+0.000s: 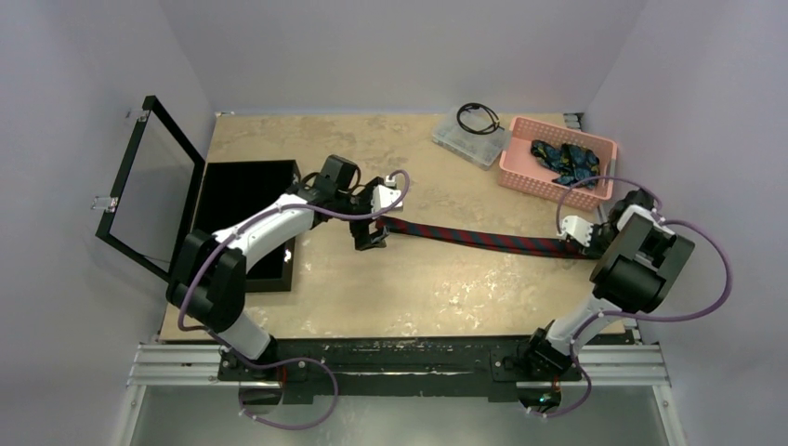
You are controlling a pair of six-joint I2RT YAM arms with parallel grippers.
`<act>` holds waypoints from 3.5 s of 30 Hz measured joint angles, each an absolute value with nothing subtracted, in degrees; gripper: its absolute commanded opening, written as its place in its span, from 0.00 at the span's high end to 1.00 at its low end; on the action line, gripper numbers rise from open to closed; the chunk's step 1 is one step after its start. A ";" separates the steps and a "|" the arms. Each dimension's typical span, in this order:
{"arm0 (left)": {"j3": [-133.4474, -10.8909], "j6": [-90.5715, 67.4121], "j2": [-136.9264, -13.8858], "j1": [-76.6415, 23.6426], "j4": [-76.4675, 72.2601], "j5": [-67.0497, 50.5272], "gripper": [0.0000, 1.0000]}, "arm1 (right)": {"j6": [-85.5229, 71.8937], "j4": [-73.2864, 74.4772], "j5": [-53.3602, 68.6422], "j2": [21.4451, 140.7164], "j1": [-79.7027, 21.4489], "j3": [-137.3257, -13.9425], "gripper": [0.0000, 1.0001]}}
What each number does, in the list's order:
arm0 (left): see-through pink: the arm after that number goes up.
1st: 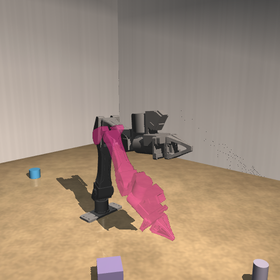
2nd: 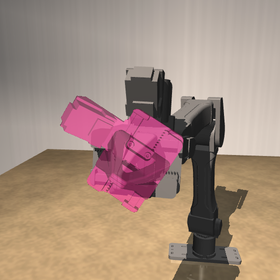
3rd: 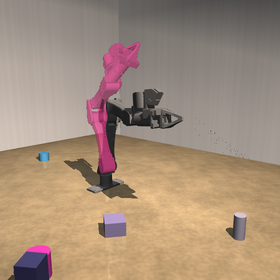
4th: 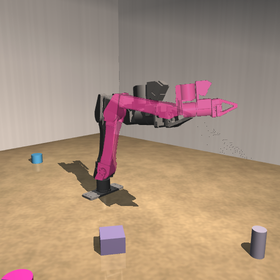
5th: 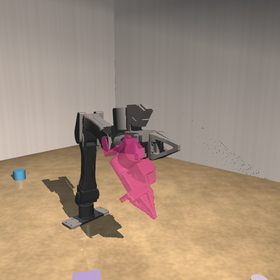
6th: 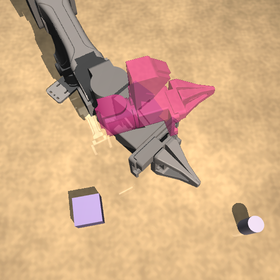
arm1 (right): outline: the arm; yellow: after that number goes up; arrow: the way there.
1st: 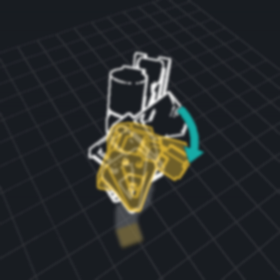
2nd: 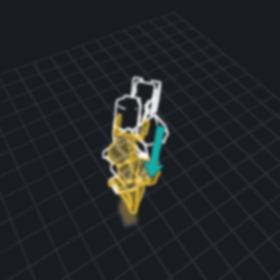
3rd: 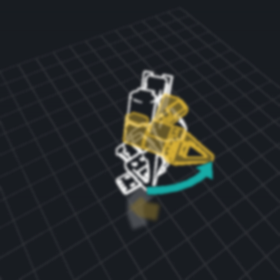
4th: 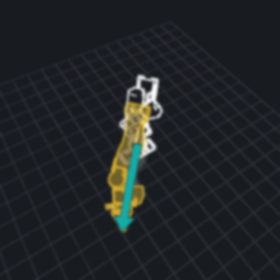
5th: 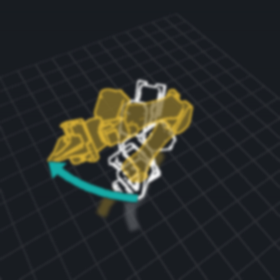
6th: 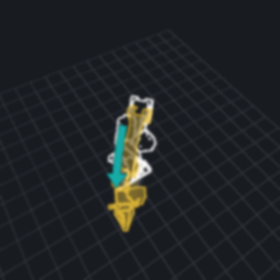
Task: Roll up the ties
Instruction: Flatten out the tie at the center of the board.
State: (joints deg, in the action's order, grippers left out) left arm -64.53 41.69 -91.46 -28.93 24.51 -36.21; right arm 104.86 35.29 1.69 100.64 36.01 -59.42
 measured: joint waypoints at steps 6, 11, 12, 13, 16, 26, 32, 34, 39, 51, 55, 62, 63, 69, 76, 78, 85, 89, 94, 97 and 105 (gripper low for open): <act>-64.99 37.15 -93.56 -29.63 21.91 -35.99 0.04 | 107.53 35.29 -0.93 103.02 39.40 -60.38 0.30; -71.13 38.17 -100.12 -30.98 22.00 -33.69 0.00 | 107.55 42.98 4.73 96.51 38.65 -60.84 0.24; -72.01 38.52 -101.21 -31.24 21.96 -33.41 0.00 | 107.48 44.23 5.98 95.02 38.26 -60.84 0.21; -73.36 38.92 -102.76 -31.59 22.15 -33.01 0.00 | 107.24 45.80 7.81 93.32 37.80 -60.90 0.19; -77.23 40.23 -107.31 -32.47 22.92 -32.29 0.00 | 105.71 50.24 13.45 90.56 36.64 -62.02 0.08; -87.48 43.62 -116.57 -34.52 31.99 -30.65 0.07 | 88.95 60.07 42.92 90.74 35.00 -73.71 0.02; -91.44 42.85 -118.48 -35.35 37.06 -28.42 0.11 | 80.58 67.40 58.63 95.90 34.96 -83.02 0.02; -92.47 42.48 -119.63 -36.12 38.76 -25.91 0.11 | 78.48 71.02 63.07 100.84 34.87 -87.29 0.03; -93.71 41.30 -123.39 -37.58 39.77 -20.88 0.13 | 76.51 73.52 65.73 106.67 34.06 -86.87 0.02; -92.49 39.40 -122.15 -39.92 41.82 -17.63 0.22 | 60.77 61.25 59.55 93.17 28.84 -75.46 0.02; -86.87 36.49 -118.32 -41.06 41.21 -19.05 0.30 | 55.66 55.09 55.81 90.78 27.03 -70.76 0.02; -78.74 30.85 -112.79 -41.32 40.05 -23.66 0.42 | 52.51 49.54 51.48 86.26 20.21 -62.76 0.02; -77.89 30.35 -112.18 -41.28 39.83 -23.90 0.43 | 52.23 49.17 51.18 85.58 19.05 -61.45 0.02; -72.20 27.51 -106.52 -39.90 35.68 -25.19 0.27 | 49.32 45.76 50.39 82.56 12.40 -54.02 0.04; -54.33 22.06 -88.12 -30.76 15.18 -33.76 0.00 | 39.79 37.56 50.98 82.11 6.85 -50.24 0.11; -48.88 19.97 -82.04 -28.86 9.19 -35.53 0.00 | 35.07 34.28 50.78 82.08 4.23 -49.76 0.05; -51.70 14.20 -76.36 -26.61 10.07 -40.18 0.00 | 20.14 21.47 32.51 76.51 -11.51 -49.67 0.02; -56.75 11.53 -73.82 -22.17 12.71 -43.20 0.00 | 14.52 11.75 26.92 70.06 -12.62 -49.93 0.02; -66.02 10.76 -73.30 -19.38 14.37 -45.65 0.00 | 11.51 11.20 28.10 75.59 -12.03 -60.66 0.02; -72.40 9.72 -74.85 -19.11 17.78 -45.17 0.00 | 11.11 12.93 31.59 81.03 -12.05 -65.87 0.02; -65.04 11.11 -72.90 -19.09 18.09 -40.18 0.00 | 5.87 16.64 38.76 84.73 -12.53 -63.00 0.02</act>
